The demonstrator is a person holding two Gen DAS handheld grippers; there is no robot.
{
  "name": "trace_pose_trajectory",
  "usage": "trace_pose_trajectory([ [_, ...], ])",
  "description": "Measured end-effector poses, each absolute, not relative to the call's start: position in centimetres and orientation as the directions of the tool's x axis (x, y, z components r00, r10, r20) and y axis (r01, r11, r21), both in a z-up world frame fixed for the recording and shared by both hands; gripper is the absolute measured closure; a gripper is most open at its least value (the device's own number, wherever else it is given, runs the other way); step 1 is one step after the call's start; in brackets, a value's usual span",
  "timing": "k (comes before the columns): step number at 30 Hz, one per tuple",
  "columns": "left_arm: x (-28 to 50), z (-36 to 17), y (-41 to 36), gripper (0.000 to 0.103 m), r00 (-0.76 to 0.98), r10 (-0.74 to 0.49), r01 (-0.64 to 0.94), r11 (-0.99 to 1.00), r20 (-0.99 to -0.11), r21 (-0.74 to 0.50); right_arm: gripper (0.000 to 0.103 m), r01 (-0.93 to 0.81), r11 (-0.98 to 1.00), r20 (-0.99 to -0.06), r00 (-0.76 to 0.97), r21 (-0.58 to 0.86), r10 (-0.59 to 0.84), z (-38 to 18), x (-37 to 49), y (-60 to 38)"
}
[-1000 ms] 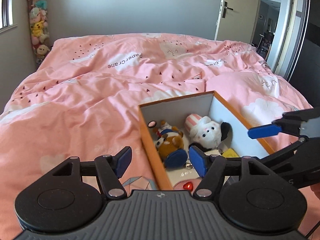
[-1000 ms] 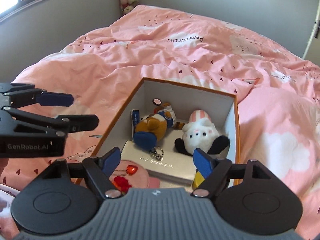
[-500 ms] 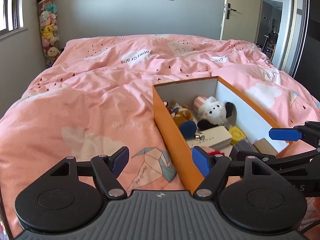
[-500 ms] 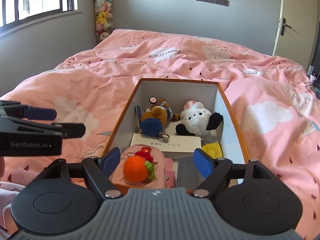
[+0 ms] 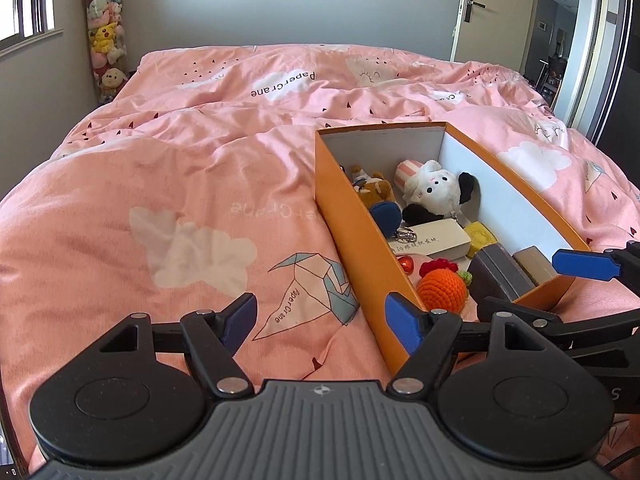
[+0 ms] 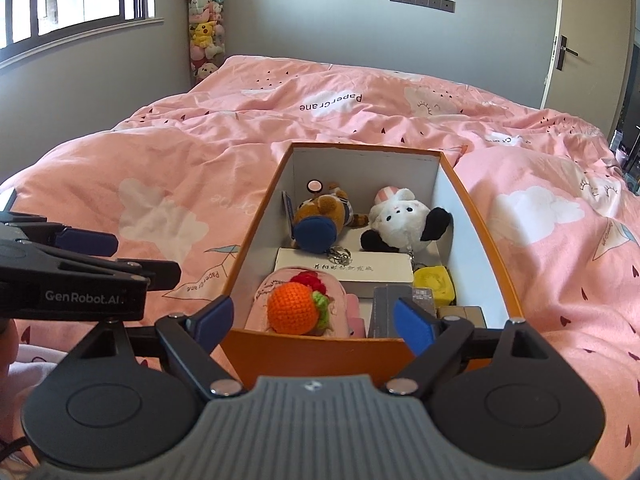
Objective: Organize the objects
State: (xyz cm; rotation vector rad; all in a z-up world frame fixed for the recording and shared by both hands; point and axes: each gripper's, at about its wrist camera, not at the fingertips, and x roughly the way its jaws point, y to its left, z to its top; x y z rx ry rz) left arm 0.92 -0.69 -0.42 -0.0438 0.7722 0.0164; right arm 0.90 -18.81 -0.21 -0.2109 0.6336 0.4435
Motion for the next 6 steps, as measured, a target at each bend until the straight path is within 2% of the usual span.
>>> trace_pose_trajectory([
  [6, 0.60, -0.53, -0.67, 0.015, 0.712, 0.009, -0.042, 0.999, -0.702, -0.030, 0.015, -0.460, 0.886, -0.617, 0.713, -0.054, 0.332, -0.34, 0.87, -18.79],
])
